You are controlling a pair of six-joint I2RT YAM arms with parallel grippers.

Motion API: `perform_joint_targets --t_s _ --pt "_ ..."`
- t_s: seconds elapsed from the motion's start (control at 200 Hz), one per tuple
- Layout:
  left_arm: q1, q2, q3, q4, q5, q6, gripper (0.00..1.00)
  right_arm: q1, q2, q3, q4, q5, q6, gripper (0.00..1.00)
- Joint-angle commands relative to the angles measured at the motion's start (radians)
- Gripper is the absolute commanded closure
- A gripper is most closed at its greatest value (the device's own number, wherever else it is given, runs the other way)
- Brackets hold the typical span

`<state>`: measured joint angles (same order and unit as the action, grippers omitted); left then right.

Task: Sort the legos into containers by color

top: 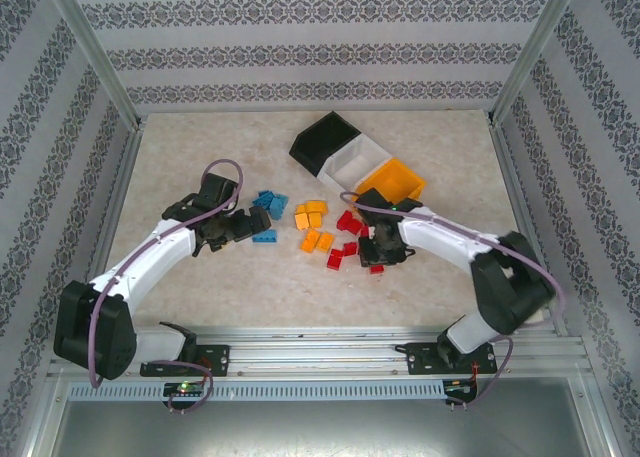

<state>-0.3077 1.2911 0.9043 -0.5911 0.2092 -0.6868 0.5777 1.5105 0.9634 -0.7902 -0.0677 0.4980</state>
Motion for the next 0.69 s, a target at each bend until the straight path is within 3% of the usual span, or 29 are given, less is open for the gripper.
perform_joint_targets --t_s 0.0,0.1,0.185,0.38,0.689 --pt "-0.007 -0.018 0.039 -0.015 0.003 0.022 0.00 -0.026 -0.158 0.052 -0.131 0.010 0.022 0.72" --pt "-0.007 -0.023 0.047 -0.029 -0.001 0.016 0.00 -0.090 -0.234 0.123 -0.141 -0.030 0.055 0.71" --pt "-0.008 -0.035 0.046 -0.040 -0.005 0.011 0.00 -0.177 -0.211 0.194 -0.133 -0.083 0.074 0.71" --pt "-0.008 -0.026 0.069 -0.088 -0.007 0.020 0.00 -0.318 0.019 0.355 -0.109 -0.129 0.110 0.72" --pt "-0.020 -0.009 0.115 -0.154 0.001 0.031 0.00 -0.369 0.328 0.535 -0.079 -0.083 0.160 0.73"
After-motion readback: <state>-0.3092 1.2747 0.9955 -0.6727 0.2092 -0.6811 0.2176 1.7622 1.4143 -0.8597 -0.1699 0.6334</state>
